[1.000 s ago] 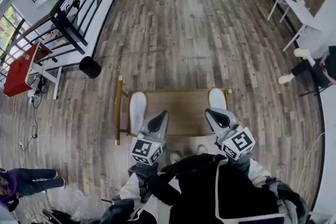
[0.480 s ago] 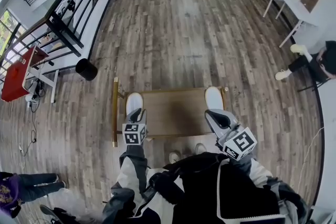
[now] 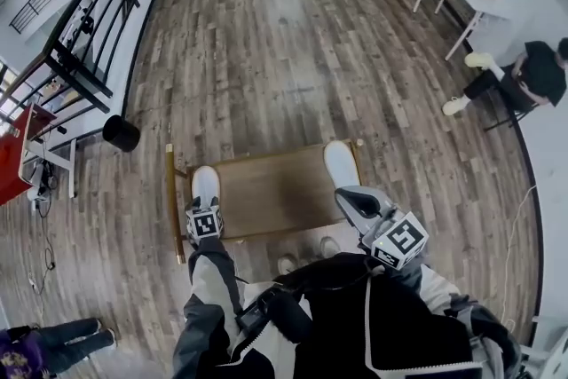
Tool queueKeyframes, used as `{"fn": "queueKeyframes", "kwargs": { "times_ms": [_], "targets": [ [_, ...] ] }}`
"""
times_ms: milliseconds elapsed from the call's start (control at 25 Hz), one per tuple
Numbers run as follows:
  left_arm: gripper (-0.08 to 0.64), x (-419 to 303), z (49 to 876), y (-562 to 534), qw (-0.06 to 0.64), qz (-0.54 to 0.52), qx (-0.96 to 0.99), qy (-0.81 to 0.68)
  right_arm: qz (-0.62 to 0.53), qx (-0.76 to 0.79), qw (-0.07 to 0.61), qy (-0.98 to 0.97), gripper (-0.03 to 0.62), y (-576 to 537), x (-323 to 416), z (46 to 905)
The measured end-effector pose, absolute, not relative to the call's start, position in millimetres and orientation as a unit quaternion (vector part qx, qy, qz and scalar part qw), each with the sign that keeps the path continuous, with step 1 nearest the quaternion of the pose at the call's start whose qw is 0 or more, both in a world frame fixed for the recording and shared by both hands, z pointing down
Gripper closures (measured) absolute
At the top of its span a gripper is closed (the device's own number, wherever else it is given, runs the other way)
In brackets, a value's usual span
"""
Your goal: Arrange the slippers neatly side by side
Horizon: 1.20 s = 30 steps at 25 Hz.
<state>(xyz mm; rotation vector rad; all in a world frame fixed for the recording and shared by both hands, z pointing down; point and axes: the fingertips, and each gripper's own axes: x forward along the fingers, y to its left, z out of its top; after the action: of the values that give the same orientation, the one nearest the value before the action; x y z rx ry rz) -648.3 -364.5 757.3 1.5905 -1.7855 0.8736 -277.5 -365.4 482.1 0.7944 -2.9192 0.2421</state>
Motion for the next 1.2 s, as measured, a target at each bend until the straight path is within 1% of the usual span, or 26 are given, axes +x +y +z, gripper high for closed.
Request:
{"fn": "queueKeyframes", "kwargs": {
  "times_ms": [240,400,600,680,720,760,960,1200],
  "targets": [
    [0.341,-662,781,-368,0.366,0.276,0.572,-0.680,0.095,0.287,0.061,-0.951,0.588,-370,-259,486],
    [0.341,-663,794,-372,0.369,0.316,0.572,-0.661,0.100,0.299,0.067,-0.947,0.589,-372,-254,487],
    [0.341,-663,808,-375,0.372,0.332,0.575,-0.649,0.101,0.312,0.072,-0.942,0.588,-372,-249,491],
    [0.369,-663,811,-374,0.371,0.340,0.574,-0.646,0.103,0.317,0.074,-0.940,0.588,-372,-247,492],
    [0.420,-664,812,-374,0.370,0.343,0.575,-0.644,0.103,0.318,0.075,-0.939,0.588,-372,-246,492],
    [0.522,-664,812,-374,0.368,0.343,0.577,-0.644,0.104,0.319,0.075,-0.939,0.588,-372,-245,493],
    [0.531,-659,806,-377,0.361,0.326,0.584,-0.650,0.108,0.318,0.075,-0.939,0.588,-371,-244,494],
    [0.531,-642,781,-381,0.342,0.276,0.602,-0.667,0.108,0.302,0.069,-0.945,0.588,-369,-249,493]
  ]
}}
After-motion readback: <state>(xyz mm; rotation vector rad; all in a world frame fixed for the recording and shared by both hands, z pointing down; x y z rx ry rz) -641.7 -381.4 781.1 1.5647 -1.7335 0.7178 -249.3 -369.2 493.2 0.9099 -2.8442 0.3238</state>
